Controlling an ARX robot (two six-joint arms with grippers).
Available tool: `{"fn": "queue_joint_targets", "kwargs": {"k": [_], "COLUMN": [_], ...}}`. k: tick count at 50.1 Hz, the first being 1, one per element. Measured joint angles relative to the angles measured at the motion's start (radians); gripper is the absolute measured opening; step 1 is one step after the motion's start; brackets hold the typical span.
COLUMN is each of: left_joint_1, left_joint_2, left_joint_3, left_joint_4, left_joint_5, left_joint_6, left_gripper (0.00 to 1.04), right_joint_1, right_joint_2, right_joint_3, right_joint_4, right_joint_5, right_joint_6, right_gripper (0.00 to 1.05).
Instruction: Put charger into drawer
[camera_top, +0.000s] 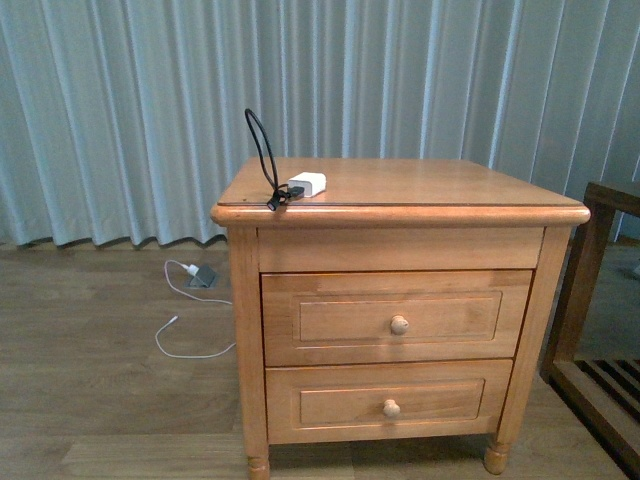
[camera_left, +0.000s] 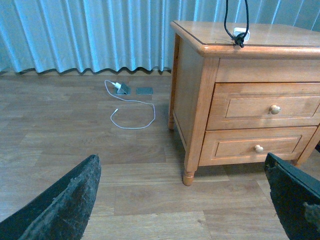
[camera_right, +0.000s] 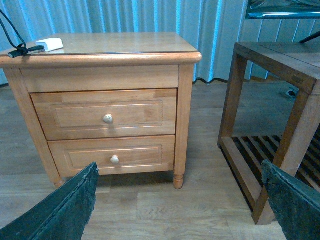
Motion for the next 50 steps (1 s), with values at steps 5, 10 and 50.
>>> {"fn": "queue_joint_targets", "kwargs": {"k": [5, 10, 50], "left_joint_1": [0.000, 0.000, 0.000], "left_joint_2": [0.000, 0.000, 0.000], "left_joint_3": [0.000, 0.000, 0.000], "left_joint_4": [0.000, 0.000, 0.000], "left_joint_5": [0.000, 0.000, 0.000], "left_joint_6": [0.000, 0.000, 0.000], "left_gripper": [0.99, 0.99, 0.99], "right_joint_1": [0.000, 0.000, 0.127], "right_joint_2": [0.000, 0.000, 0.616], "right_joint_3": [0.000, 0.000, 0.139], "right_joint_4": [0.000, 0.000, 0.289], "right_joint_5": [0.000, 0.000, 0.045], "right_joint_6": [0.000, 0.000, 0.042], "right_gripper": [0.97, 0.97, 0.97]}}
